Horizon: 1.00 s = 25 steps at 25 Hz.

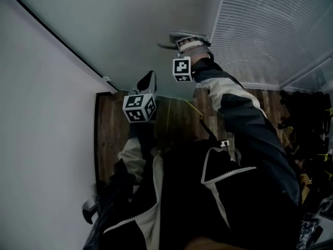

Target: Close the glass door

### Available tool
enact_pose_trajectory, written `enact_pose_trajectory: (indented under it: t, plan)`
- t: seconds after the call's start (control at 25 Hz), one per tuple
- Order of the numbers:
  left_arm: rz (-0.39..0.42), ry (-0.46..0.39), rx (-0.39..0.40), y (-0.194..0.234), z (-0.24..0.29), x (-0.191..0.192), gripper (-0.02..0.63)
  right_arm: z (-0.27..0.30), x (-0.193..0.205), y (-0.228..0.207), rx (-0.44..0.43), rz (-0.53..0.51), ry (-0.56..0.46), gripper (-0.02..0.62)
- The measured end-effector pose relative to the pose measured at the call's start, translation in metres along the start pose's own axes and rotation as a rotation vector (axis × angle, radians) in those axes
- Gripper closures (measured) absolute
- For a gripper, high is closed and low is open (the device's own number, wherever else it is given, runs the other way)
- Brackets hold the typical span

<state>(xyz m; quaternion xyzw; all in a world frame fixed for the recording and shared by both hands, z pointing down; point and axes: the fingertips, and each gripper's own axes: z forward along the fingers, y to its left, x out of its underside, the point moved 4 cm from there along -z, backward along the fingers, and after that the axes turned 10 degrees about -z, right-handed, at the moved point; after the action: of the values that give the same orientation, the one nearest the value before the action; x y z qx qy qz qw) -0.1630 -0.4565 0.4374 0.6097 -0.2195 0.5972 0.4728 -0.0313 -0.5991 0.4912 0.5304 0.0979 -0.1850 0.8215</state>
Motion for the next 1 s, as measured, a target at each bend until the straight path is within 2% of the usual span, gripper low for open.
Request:
enact_pose_trajectory:
  t: [0.36,0.64,1.0]
  plan:
    - [-0.022,-0.019,-0.098,0.014,-0.003,-0.001,0.601,0.059,0.029,-0.015,-0.005,-0.067,0.060,0.463]
    - [-0.055,-0.030,-0.158,0.032,-0.002,-0.003,0.601,0.105,0.051,-0.024,-0.035,-0.026,0.094,0.457]
    - [-0.051,-0.009,-0.217,0.044,-0.005,0.000,0.602,0.139,0.060,-0.039,-0.039,0.014,0.102,0.456]
